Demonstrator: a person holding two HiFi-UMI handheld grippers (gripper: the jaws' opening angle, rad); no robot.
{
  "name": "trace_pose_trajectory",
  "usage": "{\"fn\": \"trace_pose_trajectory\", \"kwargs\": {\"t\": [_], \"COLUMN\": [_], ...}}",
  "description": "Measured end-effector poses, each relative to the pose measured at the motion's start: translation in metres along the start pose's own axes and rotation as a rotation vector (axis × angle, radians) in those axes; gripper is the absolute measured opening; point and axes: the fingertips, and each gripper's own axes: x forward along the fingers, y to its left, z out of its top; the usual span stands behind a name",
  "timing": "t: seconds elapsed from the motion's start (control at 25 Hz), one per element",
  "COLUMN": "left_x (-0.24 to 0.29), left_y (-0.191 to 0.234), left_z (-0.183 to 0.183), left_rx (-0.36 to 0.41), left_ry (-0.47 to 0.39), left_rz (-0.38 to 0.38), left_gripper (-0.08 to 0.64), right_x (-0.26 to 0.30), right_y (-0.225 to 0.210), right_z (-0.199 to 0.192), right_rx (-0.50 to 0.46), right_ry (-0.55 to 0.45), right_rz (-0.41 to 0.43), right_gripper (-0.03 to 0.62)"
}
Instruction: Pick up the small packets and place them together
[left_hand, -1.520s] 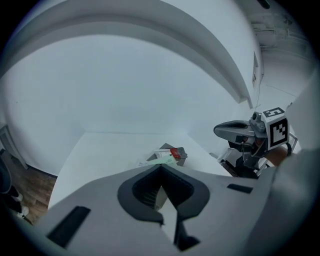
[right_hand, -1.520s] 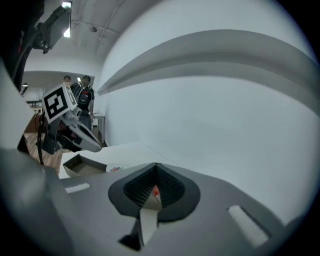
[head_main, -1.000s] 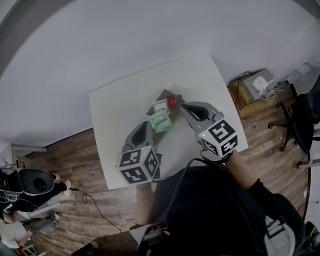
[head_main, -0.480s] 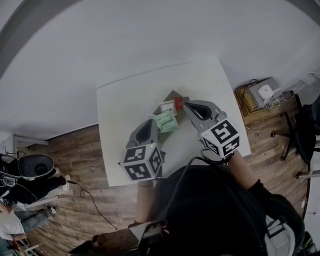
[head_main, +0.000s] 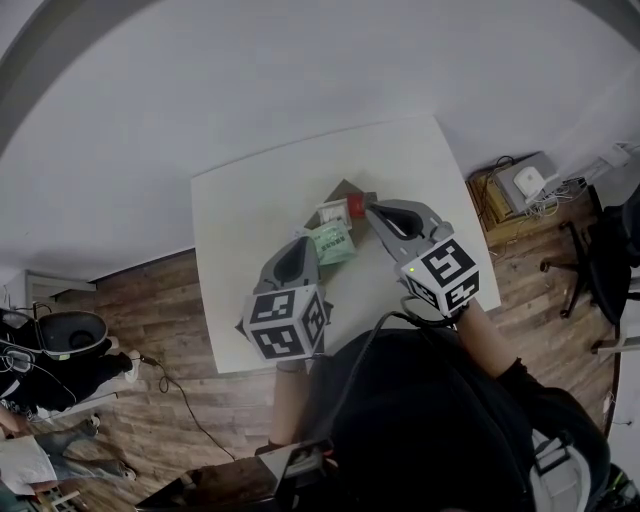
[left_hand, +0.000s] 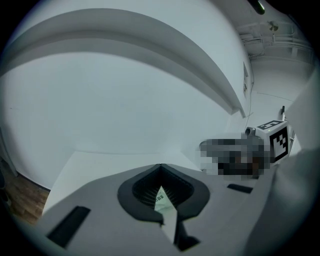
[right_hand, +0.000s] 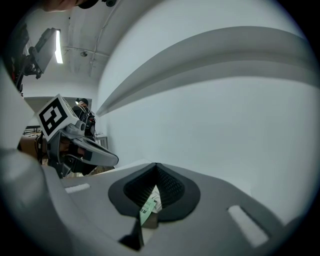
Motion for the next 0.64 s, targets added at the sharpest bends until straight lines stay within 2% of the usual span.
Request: {"fn": "trace_pose_trajectory", "kwargs": {"t": [0.64], "left_x": [0.0023], "left_y": [0.0038], "left_z": [-0.0002], "left_rx": [-0.003], "left_ry": [0.008], "left_rz": [0.006], "left_gripper": [0.000], "right_x": [0.0055], "right_y": [0.0010], "right_z": [0.0049], "right_rx": [-0.023], "right_ry": [-0.005], "right_rz": [0.005], "right_gripper": [0.000]}}
